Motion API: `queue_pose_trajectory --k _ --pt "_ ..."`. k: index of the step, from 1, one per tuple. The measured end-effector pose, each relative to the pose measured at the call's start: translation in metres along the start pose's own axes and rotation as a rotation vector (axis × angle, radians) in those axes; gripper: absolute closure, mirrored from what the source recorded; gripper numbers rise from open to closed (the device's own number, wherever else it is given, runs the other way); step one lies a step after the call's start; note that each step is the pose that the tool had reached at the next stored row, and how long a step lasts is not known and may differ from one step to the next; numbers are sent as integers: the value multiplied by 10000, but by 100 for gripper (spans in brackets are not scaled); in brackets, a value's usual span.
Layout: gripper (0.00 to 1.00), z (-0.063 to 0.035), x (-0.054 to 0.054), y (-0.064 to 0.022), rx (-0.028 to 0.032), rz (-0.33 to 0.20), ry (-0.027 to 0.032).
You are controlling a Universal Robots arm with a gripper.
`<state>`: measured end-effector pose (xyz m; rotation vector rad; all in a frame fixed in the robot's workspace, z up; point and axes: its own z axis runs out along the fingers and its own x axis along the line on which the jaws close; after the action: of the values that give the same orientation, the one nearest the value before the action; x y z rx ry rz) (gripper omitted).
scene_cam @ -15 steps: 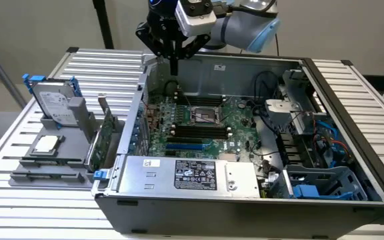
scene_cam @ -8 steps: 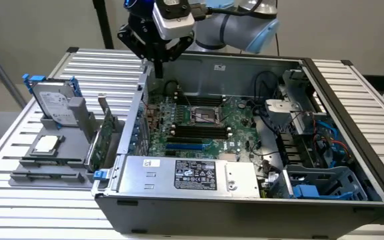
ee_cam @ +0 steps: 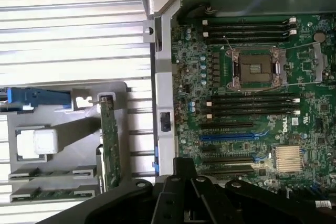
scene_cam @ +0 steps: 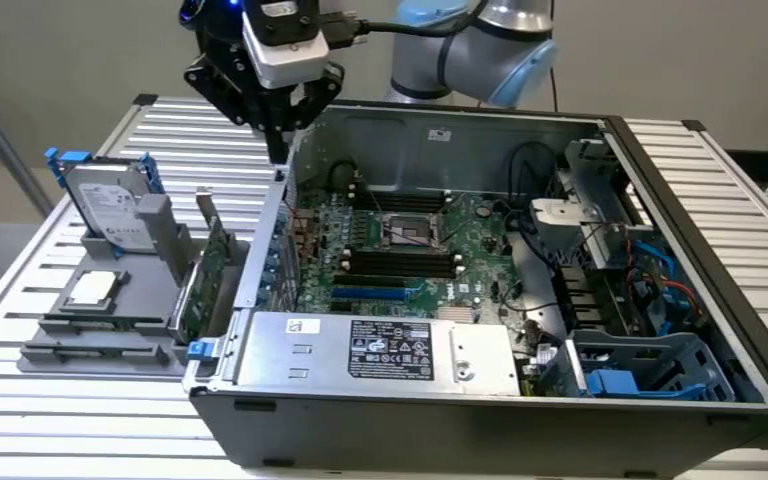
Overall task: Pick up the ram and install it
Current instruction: 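Reach for the ram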
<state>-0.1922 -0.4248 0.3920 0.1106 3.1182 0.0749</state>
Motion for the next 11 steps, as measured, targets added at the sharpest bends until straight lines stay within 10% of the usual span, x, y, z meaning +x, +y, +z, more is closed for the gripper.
queue_pose_trajectory --k 11 --pt "100 1 482 -202 -1 -1 -1"
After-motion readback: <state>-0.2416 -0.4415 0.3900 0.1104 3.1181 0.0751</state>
